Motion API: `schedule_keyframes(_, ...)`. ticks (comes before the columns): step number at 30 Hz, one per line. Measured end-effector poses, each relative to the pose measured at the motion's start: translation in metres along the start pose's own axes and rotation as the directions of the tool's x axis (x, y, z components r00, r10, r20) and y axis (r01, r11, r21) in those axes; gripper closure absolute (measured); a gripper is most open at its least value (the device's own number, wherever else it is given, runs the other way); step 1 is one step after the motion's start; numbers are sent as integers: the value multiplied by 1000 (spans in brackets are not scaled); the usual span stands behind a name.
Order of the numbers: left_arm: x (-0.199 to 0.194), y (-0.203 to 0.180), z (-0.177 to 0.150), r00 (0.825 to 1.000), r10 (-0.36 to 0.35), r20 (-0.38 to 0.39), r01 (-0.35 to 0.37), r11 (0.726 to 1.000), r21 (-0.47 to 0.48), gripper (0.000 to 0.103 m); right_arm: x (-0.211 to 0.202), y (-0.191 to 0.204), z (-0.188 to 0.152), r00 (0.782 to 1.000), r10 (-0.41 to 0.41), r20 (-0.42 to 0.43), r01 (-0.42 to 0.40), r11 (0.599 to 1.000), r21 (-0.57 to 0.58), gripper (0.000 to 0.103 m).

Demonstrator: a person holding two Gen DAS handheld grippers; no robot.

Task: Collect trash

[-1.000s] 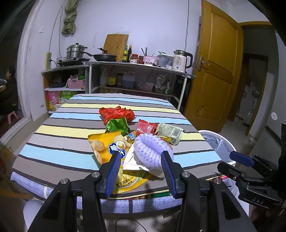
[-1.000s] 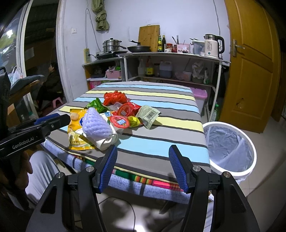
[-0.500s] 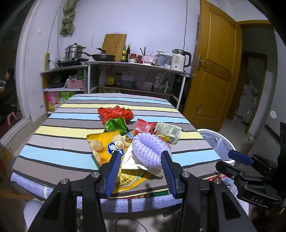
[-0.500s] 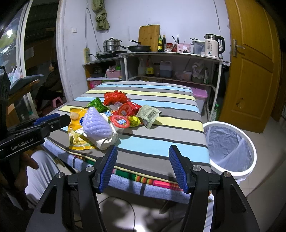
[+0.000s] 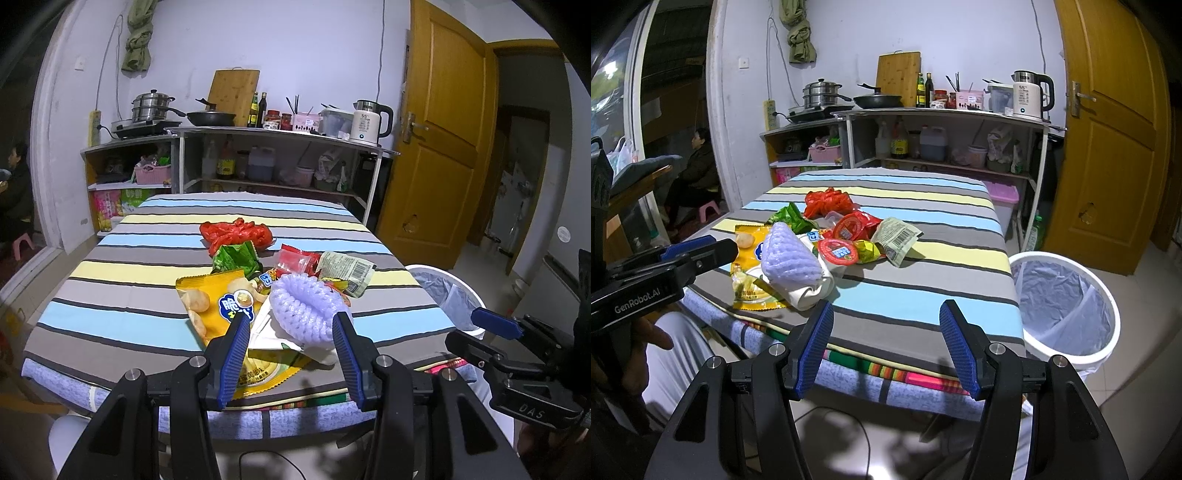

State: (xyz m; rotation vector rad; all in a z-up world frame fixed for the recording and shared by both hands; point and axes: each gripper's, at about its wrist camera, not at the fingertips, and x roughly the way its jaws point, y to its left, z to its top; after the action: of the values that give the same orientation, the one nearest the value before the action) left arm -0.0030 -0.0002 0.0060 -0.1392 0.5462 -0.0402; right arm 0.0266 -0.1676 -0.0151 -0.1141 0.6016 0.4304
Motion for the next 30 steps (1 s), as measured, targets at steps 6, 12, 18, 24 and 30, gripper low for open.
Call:
schedule_keyframes(6, 1, 0, 0, 1000, -2, -2, 2, 1000, 2, 57, 0, 0, 0, 1000, 0, 0, 0, 1000, 0, 42)
schedule_keyframes(12, 3, 0, -1, 1000, -10, -7, 10, 1000, 7, 57, 0, 0, 1, 1000, 0, 2, 0, 1000, 3, 42)
schedule_keyframes(18, 6, 0, 0, 1000, -1, -13, 1, 1000, 5, 57, 0, 0, 0, 1000, 0, 3, 0, 1000, 4, 42)
schedule_keyframes(24, 11, -3, 1, 1000, -1, -25, 1, 1000, 15, 57, 0, -2, 1, 1000, 5, 1, -5, 1000, 9, 42)
schedule_keyframes(30, 22, -6, 3, 999, -27, -43, 27, 999, 19, 51, 4, -5, 3, 1000, 19, -11, -18, 1000, 18, 42)
